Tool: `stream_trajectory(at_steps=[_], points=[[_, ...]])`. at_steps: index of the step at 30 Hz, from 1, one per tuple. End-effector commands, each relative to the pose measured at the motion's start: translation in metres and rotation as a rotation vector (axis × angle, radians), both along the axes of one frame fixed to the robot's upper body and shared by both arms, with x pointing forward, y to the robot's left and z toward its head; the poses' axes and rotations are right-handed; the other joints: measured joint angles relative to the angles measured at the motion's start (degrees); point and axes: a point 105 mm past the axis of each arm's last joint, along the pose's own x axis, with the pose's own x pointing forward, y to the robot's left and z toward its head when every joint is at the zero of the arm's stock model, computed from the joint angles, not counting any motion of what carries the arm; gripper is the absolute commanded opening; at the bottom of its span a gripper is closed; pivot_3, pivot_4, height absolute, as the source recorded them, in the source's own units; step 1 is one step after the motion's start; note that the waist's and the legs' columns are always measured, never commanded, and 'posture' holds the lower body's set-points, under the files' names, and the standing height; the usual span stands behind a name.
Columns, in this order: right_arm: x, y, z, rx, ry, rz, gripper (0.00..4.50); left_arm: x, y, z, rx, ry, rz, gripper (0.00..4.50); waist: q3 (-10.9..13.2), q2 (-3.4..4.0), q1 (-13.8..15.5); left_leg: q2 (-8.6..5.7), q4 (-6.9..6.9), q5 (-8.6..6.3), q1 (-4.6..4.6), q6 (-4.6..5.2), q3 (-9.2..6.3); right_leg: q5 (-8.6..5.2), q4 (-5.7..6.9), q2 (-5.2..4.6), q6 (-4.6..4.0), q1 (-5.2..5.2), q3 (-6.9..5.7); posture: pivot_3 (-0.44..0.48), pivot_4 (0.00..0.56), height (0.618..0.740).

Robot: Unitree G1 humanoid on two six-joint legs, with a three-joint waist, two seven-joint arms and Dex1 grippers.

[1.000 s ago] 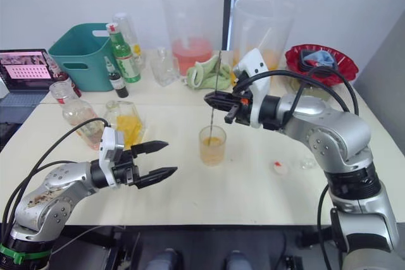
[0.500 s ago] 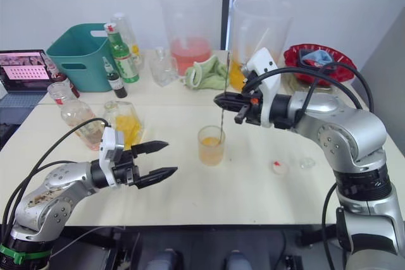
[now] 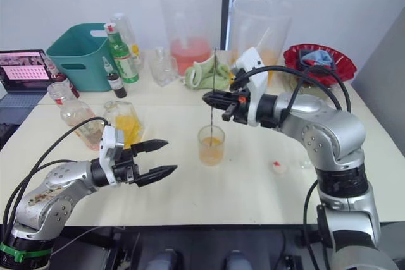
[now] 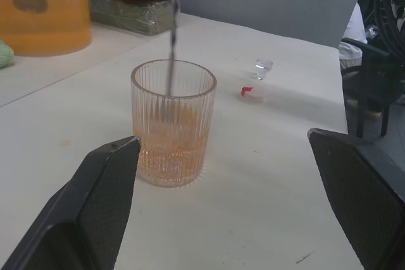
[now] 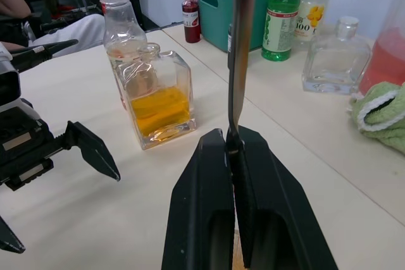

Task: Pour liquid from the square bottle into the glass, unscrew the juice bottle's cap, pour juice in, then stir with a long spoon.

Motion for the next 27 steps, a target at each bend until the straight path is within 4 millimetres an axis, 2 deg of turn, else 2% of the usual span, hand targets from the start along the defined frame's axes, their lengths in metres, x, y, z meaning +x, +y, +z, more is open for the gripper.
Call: stream_trajectory(at_steps=[1,11,14,19,27], points=[[-0.002,-0.001,0.013,-0.016,-0.083,0.002,0.0,-0.001,-0.002,0.009,-0.006,-0.04,-0.01,4.48,0.0,0.0,0.0,0.0,0.0,0.0,0.0,0.0,0.0,0.0,0.0,0.0,0.0,0.0,0.0,0.0,0.15,0.74],[-0.025,0.002,0.005,-0.078,-0.036,0.108,0.0,0.0,-0.003,0.009,-0.011,-0.039,-0.02,4.48,0.0,0.0,0.0,0.0,0.0,0.0,0.0,0.0,-0.01,0.0,-0.01,-0.01,0.0,0.0,0.0,0.0,0.15,0.74],[-0.029,0.008,0.006,-0.063,-0.031,0.132,0.0,0.0,-0.004,0.01,-0.016,-0.038,-0.022,4.48,0.0,0.0,0.0,0.0,0.0,0.0,0.0,0.0,-0.01,0.0,-0.01,-0.01,0.0,0.0,0.0,0.0,0.15,0.74],[-0.02,0.012,0.007,-0.019,-0.043,0.107,0.0,0.0,-0.005,0.01,-0.017,-0.039,-0.022,4.48,0.0,0.0,0.0,0.0,-0.01,0.0,0.0,0.0,-0.02,0.0,0.0,0.0,0.0,0.0,-0.01,0.0,0.15,0.74],[-0.004,0.0,-0.001,-0.019,-0.047,0.032,0.0,0.0,-0.004,0.009,-0.015,-0.037,-0.022,4.48,0.0,0.0,0.1,-0.03,-0.01,0.0,0.0,0.0,-0.01,0.0,0.0,-0.02,0.0,0.0,-0.01,0.0,0.15,0.74]])
